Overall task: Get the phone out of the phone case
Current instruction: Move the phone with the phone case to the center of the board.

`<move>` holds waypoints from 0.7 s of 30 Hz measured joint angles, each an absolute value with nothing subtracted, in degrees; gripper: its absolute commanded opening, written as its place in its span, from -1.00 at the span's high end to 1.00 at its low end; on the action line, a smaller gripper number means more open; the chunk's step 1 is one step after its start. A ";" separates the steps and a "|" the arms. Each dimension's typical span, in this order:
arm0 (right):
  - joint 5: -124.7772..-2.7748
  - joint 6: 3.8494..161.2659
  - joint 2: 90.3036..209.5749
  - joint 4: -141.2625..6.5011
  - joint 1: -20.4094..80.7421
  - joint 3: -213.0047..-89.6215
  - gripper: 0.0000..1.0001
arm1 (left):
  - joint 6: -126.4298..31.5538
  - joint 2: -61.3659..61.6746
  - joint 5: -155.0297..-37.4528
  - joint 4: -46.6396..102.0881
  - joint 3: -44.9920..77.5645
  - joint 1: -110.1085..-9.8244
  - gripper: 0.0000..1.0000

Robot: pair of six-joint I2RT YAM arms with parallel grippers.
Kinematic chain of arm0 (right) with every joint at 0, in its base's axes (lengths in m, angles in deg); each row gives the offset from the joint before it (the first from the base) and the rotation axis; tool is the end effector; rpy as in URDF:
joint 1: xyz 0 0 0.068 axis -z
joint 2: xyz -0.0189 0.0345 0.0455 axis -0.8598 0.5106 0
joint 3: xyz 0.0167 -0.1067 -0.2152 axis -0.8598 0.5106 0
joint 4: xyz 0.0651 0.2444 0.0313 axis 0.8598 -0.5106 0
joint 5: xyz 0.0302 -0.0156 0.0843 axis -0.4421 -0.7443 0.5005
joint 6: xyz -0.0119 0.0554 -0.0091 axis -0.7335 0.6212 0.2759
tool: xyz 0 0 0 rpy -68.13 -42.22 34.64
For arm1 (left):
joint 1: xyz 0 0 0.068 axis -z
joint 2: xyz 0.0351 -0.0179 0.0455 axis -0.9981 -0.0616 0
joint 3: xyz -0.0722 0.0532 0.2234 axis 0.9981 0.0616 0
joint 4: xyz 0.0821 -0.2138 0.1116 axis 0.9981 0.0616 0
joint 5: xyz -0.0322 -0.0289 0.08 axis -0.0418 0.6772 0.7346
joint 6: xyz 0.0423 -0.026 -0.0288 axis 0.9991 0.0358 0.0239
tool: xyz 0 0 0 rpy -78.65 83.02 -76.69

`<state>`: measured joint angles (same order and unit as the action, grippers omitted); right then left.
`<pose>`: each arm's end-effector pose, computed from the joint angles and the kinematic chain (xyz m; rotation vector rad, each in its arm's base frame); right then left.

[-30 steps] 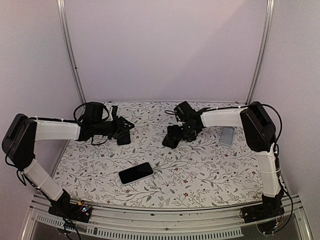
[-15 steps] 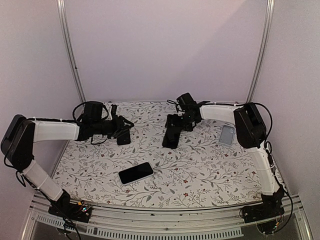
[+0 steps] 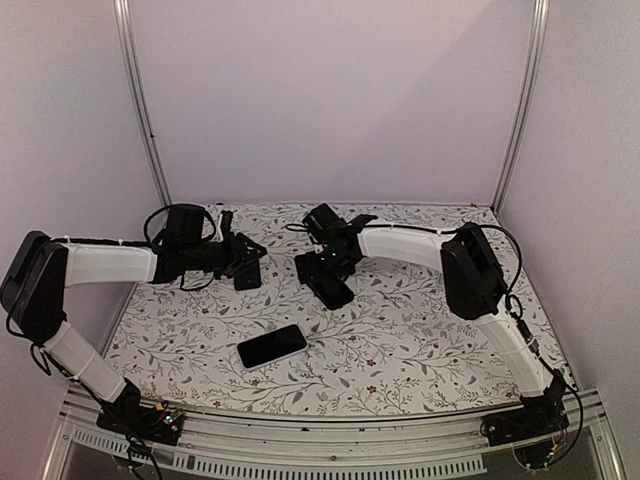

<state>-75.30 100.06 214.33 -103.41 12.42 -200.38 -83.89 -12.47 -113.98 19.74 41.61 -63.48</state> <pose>0.3544 0.3743 0.1195 -0.4862 2.5702 0.3732 0.2925 -0.1434 0.1755 -0.2040 2.2893 -1.1760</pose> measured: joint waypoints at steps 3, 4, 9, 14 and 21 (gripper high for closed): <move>-79.19 98.14 213.89 -104.24 11.39 -199.18 -0.98 | -83.93 -12.47 -114.00 19.68 41.71 -63.46 0.06; -80.04 97.35 213.37 -104.30 11.20 -198.18 -0.98 | -83.95 -12.47 -114.02 19.68 41.76 -63.46 0.06; -81.81 93.76 209.52 -103.89 9.86 -191.36 -0.98 | -84.06 -12.47 -114.04 19.50 41.85 -63.46 0.06; -81.57 92.21 205.34 -103.28 9.16 -184.65 -0.98 | -84.41 -12.47 -114.07 19.15 42.13 -63.46 0.04; -81.64 90.55 202.61 -103.23 8.20 -180.52 -0.93 | -86.60 -13.41 -114.63 17.16 42.72 -63.42 0.04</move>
